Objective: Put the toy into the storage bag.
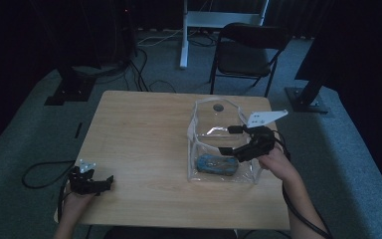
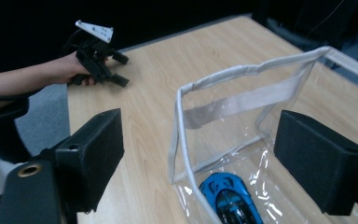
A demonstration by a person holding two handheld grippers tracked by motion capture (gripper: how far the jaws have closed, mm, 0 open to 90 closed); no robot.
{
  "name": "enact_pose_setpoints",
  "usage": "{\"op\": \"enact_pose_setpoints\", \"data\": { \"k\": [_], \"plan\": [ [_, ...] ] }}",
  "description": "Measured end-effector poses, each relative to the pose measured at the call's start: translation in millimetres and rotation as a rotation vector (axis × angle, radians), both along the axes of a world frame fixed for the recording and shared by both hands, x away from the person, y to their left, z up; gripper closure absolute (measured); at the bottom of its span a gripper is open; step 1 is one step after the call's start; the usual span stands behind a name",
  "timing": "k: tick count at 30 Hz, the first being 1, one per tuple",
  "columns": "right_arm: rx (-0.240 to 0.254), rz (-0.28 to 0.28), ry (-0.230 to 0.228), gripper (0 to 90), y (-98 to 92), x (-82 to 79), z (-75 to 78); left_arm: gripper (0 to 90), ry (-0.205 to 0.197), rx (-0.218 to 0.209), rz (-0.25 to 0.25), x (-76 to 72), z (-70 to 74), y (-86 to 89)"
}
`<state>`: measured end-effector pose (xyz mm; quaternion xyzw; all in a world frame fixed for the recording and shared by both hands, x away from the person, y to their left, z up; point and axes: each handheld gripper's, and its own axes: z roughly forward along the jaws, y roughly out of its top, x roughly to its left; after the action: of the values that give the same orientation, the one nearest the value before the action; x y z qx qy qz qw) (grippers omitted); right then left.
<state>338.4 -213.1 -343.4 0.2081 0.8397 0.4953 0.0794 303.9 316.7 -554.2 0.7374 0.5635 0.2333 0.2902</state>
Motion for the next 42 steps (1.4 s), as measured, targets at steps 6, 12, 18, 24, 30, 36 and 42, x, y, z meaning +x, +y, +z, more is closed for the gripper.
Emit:
{"op": "enact_pose_setpoints", "data": {
  "k": [6,12,18,24,30,36,42],
  "plan": [
    [0.03,0.013,0.005,15.1,-4.9,-8.2,-5.0,0.8,0.0,-0.001,0.002,0.0,0.0,-0.1],
    [0.03,0.024,0.008,15.1,-7.3,-16.8,-13.5,0.8,0.0,-0.001,0.001,0.0,0.0,-0.1],
    [0.053,0.033,0.002,15.1,-7.9,-27.5,-17.9,0.8,0.0,0.0,0.0,0.0,0.0,0.0],
    [0.068,0.039,-0.003,15.1,-10.7,-37.0,-22.2,0.8,0.0,0.0,0.001,0.0,0.0,-0.1],
    [0.093,0.045,0.012,15.1,-17.8,-46.7,-30.5,0.8,0.0,0.0,0.0,0.0,0.0,0.0],
    [0.097,0.045,0.041,15.1,-19.3,-49.0,-46.5,0.8,0.0,0.0,0.0,0.0,0.0,0.0],
    [0.101,0.052,0.034,14.5,-17.9,-50.4,-64.6,0.8,0.0,0.0,0.001,0.0,0.0,0.0]
  ]
}}
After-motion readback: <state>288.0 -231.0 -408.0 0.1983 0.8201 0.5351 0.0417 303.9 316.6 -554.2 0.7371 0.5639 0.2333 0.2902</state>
